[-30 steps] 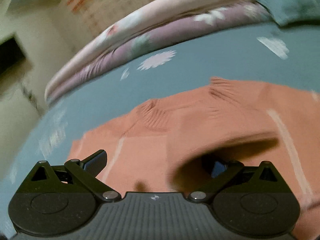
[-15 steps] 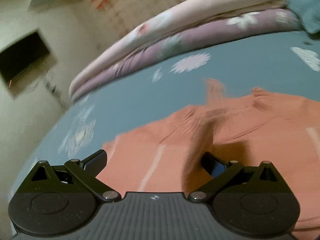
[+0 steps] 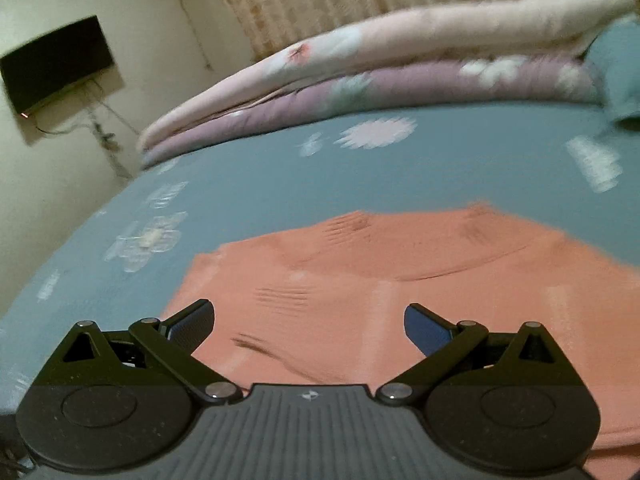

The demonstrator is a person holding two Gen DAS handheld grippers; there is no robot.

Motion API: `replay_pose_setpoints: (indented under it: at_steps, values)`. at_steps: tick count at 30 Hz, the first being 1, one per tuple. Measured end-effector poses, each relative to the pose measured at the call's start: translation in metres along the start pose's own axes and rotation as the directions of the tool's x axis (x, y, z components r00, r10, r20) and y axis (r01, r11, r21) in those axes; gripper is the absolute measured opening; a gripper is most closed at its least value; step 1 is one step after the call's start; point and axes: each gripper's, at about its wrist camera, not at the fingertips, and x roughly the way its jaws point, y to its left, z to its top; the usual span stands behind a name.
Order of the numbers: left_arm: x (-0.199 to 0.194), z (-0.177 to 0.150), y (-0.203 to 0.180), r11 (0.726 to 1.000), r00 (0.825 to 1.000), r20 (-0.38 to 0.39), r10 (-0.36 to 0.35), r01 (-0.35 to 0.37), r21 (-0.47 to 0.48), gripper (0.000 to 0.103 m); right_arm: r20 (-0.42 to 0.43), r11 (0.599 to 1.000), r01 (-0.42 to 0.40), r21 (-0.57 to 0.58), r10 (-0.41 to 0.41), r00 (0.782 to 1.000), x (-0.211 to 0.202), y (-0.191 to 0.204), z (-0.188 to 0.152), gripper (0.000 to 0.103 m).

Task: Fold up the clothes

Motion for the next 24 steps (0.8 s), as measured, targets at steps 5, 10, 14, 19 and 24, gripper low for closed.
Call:
replay_pose_setpoints:
  at_steps: [5, 10, 14, 19, 24]
  values:
    - [0.005, 0.007, 0.001, 1.000, 1.000, 0.009, 0.009, -0.009, -0.004, 0.102, -0.009, 0.944, 0.311, -0.106, -0.314, 0.949, -0.055, -0.045, -0.027, 0.099]
    - [0.011, 0.021, -0.006, 0.999, 1.000, 0.014, -0.006, 0.006, 0.031, 0.102, -0.076, 0.843, 0.516, -0.152, -0.531, 0.844, -0.087, -0.085, -0.064, 0.062]
    - [0.016, 0.036, -0.018, 0.997, 1.000, 0.019, -0.017, 0.015, 0.074, 0.102, -0.064, 0.841, 0.531, -0.103, -0.538, 0.840, -0.090, -0.106, -0.072, 0.058]
    - [0.014, 0.047, -0.030, 0.995, 0.999, 0.039, -0.027, 0.023, 0.100, 0.102, -0.047, 0.831, 0.531, -0.166, -0.544, 0.838, -0.063, -0.102, -0.061, 0.020]
    - [0.022, 0.045, -0.027, 0.997, 1.000, 0.009, -0.015, 0.014, 0.072, 0.102, -0.109, 0.777, 0.524, -0.348, -0.589, 0.801, -0.063, -0.101, -0.089, 0.015]
